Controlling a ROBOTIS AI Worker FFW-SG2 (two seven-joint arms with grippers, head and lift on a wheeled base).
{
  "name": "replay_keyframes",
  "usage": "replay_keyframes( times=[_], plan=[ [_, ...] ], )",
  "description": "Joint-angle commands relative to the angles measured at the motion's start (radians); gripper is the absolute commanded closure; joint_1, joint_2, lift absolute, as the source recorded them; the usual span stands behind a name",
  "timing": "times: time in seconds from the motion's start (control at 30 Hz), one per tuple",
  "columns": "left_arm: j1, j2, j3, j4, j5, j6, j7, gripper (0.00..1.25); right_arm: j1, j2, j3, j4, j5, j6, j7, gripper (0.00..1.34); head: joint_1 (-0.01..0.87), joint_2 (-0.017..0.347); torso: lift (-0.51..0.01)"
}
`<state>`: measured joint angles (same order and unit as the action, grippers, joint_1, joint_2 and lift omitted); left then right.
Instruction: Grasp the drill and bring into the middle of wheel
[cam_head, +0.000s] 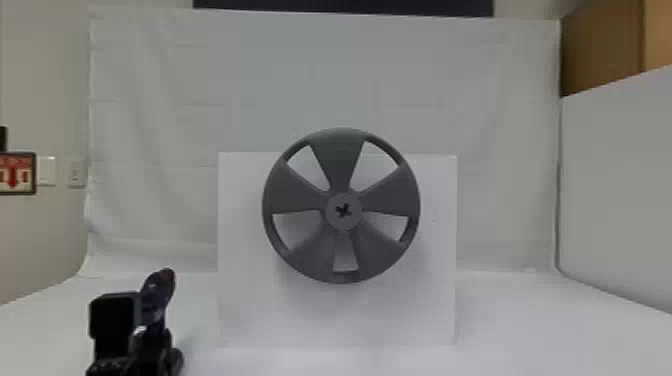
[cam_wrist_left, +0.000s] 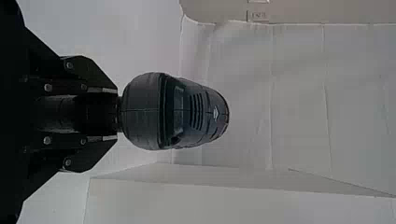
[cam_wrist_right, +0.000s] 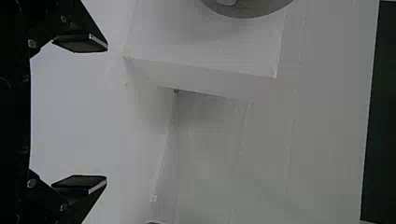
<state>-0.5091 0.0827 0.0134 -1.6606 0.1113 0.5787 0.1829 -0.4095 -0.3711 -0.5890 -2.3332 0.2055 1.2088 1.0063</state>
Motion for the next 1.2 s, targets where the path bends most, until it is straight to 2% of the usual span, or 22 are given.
replay_keyframes(
  times=[0.0, 0.3, 0.67, 0.93, 1.17],
  plan=[
    [0.027, 0.0, 0.011, -0.062, -0.012, 0.0, -0.007, 1.21, 0.001, 0.001, -0.003, 0.0, 0.0, 0.0, 0.0, 0.28, 0.0, 0.0, -0.406],
    [0.086, 0.02, 0.013, -0.217, 0.022, 0.023, -0.007, 1.21, 0.001, 0.011, -0.012, 0.0, 0.0, 0.0, 0.0, 0.28, 0.0, 0.0, -0.406],
    [0.176, 0.029, 0.017, -0.459, 0.096, 0.184, -0.002, 1.21, 0.0, 0.009, -0.031, 0.0, -0.012, 0.0, 0.0, 0.28, 0.0, 0.0, -0.406],
    [0.219, 0.049, -0.053, -0.607, 0.182, 0.271, 0.118, 1.21, -0.003, 0.004, -0.035, 0.0, -0.015, 0.0, 0.0, 0.28, 0.0, 0.0, -0.406],
    [0.225, 0.078, -0.176, -0.663, 0.217, 0.279, 0.21, 1.21, -0.005, 0.003, -0.038, 0.0, -0.015, 0.0, 0.0, 0.28, 0.0, 0.0, -0.406]
  ],
)
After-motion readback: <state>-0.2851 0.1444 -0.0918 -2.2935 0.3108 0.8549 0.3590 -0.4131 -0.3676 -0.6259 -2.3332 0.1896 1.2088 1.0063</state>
